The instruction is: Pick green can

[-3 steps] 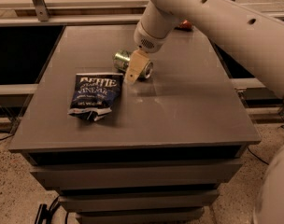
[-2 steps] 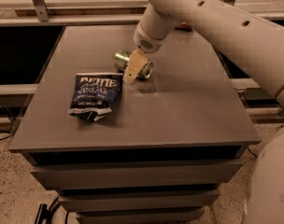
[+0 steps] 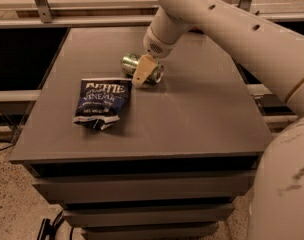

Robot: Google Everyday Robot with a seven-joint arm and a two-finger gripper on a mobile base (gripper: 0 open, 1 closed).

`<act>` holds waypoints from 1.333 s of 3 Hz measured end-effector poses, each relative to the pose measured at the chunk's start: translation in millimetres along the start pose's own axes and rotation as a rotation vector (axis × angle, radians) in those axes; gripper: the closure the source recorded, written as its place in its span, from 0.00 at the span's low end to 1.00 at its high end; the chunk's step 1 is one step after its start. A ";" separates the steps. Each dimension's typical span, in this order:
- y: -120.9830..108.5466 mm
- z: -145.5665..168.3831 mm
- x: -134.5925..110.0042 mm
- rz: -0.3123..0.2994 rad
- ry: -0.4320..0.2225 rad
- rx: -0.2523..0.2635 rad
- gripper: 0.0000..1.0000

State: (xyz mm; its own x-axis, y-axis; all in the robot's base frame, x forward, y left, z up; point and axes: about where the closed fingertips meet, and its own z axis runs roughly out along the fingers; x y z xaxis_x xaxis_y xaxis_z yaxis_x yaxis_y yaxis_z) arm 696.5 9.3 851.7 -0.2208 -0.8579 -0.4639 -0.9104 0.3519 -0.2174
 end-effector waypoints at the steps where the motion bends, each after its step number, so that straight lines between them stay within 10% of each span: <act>1: -0.6 1.1 0.0 0.007 -0.004 -0.007 0.41; 4: 11.6 -50.2 -24.0 -0.074 -0.066 0.001 1.00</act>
Offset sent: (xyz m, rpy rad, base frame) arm -0.0073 -0.0012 0.0148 0.0537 0.0074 0.0264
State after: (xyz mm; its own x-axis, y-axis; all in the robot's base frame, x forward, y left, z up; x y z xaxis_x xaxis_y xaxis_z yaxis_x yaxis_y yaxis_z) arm 673.6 15.2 903.4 -0.1296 -0.8550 -0.5021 -0.9230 0.2891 -0.2540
